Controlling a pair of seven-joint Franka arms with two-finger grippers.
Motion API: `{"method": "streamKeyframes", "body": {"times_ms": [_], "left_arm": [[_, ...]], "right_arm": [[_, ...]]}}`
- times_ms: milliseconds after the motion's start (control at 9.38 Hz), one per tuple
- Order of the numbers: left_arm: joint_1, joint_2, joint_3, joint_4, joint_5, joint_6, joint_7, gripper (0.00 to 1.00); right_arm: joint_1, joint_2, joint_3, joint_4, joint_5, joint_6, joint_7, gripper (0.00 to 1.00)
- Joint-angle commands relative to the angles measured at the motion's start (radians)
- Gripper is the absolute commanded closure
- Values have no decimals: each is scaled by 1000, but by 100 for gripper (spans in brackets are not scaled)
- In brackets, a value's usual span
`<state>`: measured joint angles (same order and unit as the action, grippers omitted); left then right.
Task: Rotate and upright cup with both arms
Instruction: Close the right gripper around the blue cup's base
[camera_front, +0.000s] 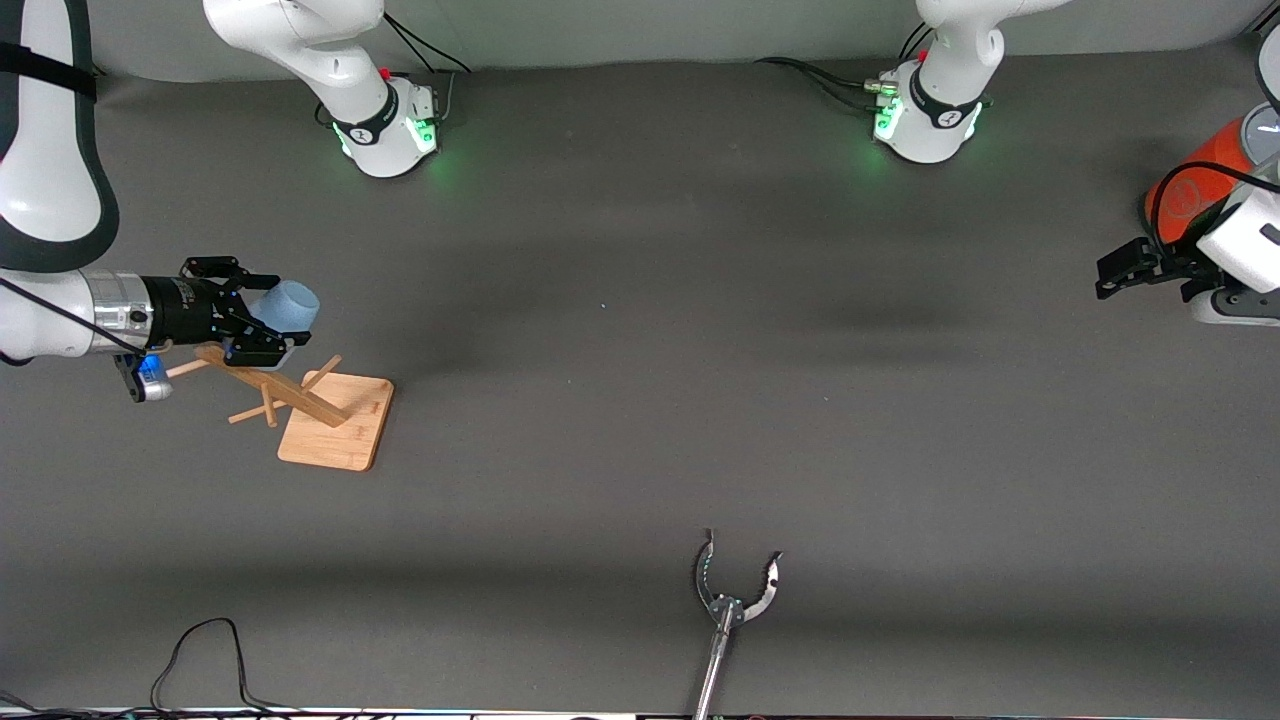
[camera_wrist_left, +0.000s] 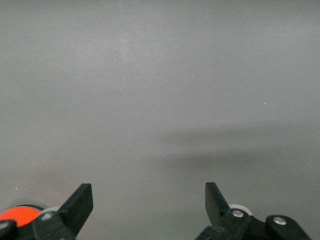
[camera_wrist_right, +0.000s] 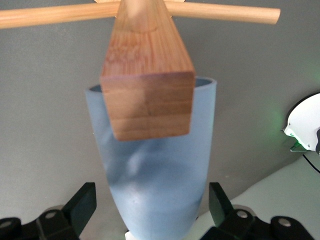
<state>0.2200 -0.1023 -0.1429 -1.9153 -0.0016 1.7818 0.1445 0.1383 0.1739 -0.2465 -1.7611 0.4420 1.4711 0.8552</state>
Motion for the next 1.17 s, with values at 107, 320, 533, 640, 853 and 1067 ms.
{"method": "streamKeyframes", "body": {"times_ms": [107, 320, 533, 640, 853, 1067], "left_arm": [[4, -8, -3, -14, -1, 16, 20, 0], [4, -7, -3, -14, -1, 18, 20, 0], [4, -7, -3, -14, -1, 16, 20, 0], [2, -7, -3, -14, -1, 13, 20, 0], [2, -5, -3, -16, -1, 10, 20, 0], [2, -7, -3, -16, -1, 11, 18, 0]], "right_arm": [[7, -4, -4, -5, 0, 5, -13, 28], [7, 2, -4, -5, 1, 5, -39, 54], [7, 2, -4, 5, 3, 3, -41, 83], [7, 1, -4, 9, 12, 0, -38, 86], [7, -7, -4, 18, 21, -11, -22, 86], [6, -11, -7, 37, 38, -44, -18, 87]]}}
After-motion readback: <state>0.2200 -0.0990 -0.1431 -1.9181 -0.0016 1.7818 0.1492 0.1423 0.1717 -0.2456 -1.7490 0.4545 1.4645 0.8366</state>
